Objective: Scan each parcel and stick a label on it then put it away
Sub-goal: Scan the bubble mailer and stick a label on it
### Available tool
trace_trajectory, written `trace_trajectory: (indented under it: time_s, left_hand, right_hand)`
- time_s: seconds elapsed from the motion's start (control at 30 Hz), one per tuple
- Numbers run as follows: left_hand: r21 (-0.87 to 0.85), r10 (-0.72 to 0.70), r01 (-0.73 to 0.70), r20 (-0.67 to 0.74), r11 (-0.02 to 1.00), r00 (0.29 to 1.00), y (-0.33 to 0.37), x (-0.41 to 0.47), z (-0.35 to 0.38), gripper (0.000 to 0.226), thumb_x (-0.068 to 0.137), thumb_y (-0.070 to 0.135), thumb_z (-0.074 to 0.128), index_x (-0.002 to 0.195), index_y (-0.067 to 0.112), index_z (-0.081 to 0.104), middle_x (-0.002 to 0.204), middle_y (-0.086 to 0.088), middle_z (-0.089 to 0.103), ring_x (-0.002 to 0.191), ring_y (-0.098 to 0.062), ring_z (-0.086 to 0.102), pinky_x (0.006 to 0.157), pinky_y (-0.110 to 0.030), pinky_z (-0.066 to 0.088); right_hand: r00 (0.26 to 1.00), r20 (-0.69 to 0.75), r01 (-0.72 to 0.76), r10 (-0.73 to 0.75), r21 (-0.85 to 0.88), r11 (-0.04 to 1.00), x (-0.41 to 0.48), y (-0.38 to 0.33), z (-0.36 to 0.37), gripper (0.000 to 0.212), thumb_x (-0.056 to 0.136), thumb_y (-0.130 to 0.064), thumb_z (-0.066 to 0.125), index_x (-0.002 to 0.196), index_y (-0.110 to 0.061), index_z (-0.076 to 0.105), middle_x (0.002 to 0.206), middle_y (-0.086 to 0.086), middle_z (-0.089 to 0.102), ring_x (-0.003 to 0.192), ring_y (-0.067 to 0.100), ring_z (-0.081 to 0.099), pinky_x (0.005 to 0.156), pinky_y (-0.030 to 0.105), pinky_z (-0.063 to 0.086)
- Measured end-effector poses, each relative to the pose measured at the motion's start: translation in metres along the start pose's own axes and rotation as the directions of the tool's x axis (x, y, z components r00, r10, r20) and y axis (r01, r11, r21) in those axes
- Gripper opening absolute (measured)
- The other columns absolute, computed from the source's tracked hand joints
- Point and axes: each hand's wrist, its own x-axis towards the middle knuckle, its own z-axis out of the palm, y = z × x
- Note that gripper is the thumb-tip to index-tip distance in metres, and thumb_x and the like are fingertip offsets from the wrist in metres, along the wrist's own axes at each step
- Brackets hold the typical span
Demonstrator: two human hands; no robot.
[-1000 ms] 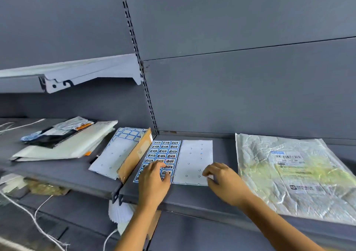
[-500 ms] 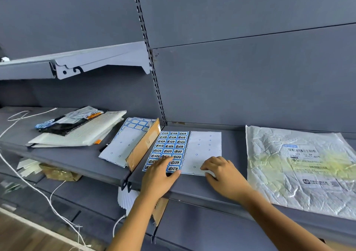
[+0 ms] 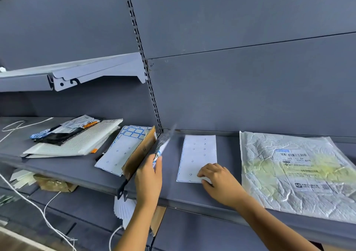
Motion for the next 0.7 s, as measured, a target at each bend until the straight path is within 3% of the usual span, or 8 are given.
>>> trace_trajectory:
  time_s: [0.07, 0.13, 0.23, 0.3, 0.37, 0.43, 0.53, 0.7]
  left_hand:
    - [0.01, 0.073, -0.072, -0.066, 0.997, 0.995, 0.017, 0.001, 0.001, 0.012, 0.09, 0.019, 0.062, 0.091, 0.009, 0.067, 0.069, -0.011, 0.068, 0.057, -0.033, 0.061, 0.046, -0.03, 0.044]
    - [0.171, 0.29, -0.281, -0.03, 0.944, 0.956, 0.034, -0.002, 0.011, 0.008, 0.085, 0.02, 0.069, 0.083, 0.012, 0.067, 0.059, -0.007, 0.064, 0.048, -0.029, 0.059, 0.038, -0.028, 0.042]
    - [0.322, 0.536, -0.527, 0.069, 0.786, 0.841, 0.065, -0.014, 0.031, 0.026, 0.087, 0.034, 0.053, 0.067, 0.019, 0.061, 0.052, 0.002, 0.058, 0.041, -0.018, 0.056, 0.035, -0.022, 0.036]
    - [0.315, 0.569, -0.565, 0.086, 0.763, 0.818, 0.081, -0.024, 0.045, 0.026, 0.082, 0.037, 0.06, 0.063, 0.02, 0.059, 0.05, 0.004, 0.057, 0.041, -0.016, 0.055, 0.035, -0.02, 0.035]
    - [0.25, 0.575, -0.579, 0.099, 0.776, 0.812, 0.091, -0.03, 0.059, 0.022, 0.071, 0.03, 0.08, 0.066, 0.02, 0.061, 0.053, 0.005, 0.058, 0.043, -0.015, 0.057, 0.037, -0.02, 0.036]
    - [0.144, 0.558, -0.573, 0.135, 0.806, 0.819, 0.097, -0.035, 0.07, 0.024, 0.066, 0.027, 0.084, 0.074, 0.02, 0.063, 0.059, 0.006, 0.061, 0.049, -0.016, 0.059, 0.04, -0.02, 0.038]
    - [0.005, 0.517, -0.525, 0.161, 0.851, 0.84, 0.103, -0.042, 0.077, 0.017, 0.073, 0.034, 0.07, 0.083, 0.022, 0.065, 0.07, 0.008, 0.065, 0.058, -0.016, 0.062, 0.044, -0.019, 0.04]
    - [-0.175, 0.49, -0.46, 0.243, 0.871, 0.837, 0.107, -0.049, 0.081, 0.03, 0.08, 0.042, 0.048, 0.099, 0.024, 0.064, 0.094, 0.007, 0.069, 0.085, -0.018, 0.064, 0.063, -0.028, 0.052]
  right_hand:
    - [0.999, 0.017, -0.043, 0.042, 0.05, 0.998, 0.001, -0.002, -0.003, 0.027, 0.094, -0.024, 0.047, 0.115, -0.021, 0.063, 0.118, -0.009, 0.059, 0.108, 0.011, 0.053, 0.095, 0.025, 0.041]
    - [0.978, -0.023, -0.189, 0.208, 0.326, 0.926, 0.002, -0.006, -0.012, 0.021, 0.095, -0.023, 0.052, 0.112, -0.021, 0.064, 0.112, -0.009, 0.062, 0.101, 0.005, 0.058, 0.087, 0.012, 0.042]
    - [0.896, 0.029, -0.262, 0.443, 0.84, 0.474, 0.004, -0.01, -0.035, 0.014, 0.096, -0.019, 0.054, 0.101, -0.013, 0.065, 0.095, -0.004, 0.07, 0.092, 0.009, 0.066, 0.08, 0.013, 0.047]
    - [0.896, 0.101, -0.236, 0.432, 0.933, 0.271, 0.003, -0.006, -0.049, 0.014, 0.096, -0.013, 0.052, 0.093, -0.006, 0.064, 0.085, 0.004, 0.069, 0.082, 0.016, 0.065, 0.082, 0.025, 0.051]
    - [0.9, 0.127, -0.248, 0.417, 0.936, 0.249, -0.002, 0.0, -0.06, 0.012, 0.094, -0.005, 0.053, 0.085, -0.004, 0.062, 0.077, 0.008, 0.067, 0.073, 0.018, 0.063, 0.077, 0.028, 0.055]
    - [0.887, 0.136, -0.265, 0.441, 0.932, 0.246, -0.008, 0.008, -0.069, 0.016, 0.093, -0.002, 0.054, 0.079, -0.005, 0.06, 0.071, 0.008, 0.066, 0.065, 0.016, 0.063, 0.066, 0.024, 0.055]
    - [0.872, 0.158, -0.281, 0.464, 0.937, 0.21, -0.017, 0.02, -0.078, 0.015, 0.092, -0.002, 0.054, 0.079, -0.005, 0.059, 0.073, 0.011, 0.064, 0.064, 0.019, 0.06, 0.063, 0.022, 0.053]
    - [0.874, 0.165, -0.222, 0.457, 0.972, 0.073, -0.036, 0.028, -0.072, 0.017, 0.092, -0.001, 0.053, 0.078, -0.006, 0.062, 0.071, 0.008, 0.065, 0.064, 0.014, 0.062, 0.065, 0.02, 0.054]
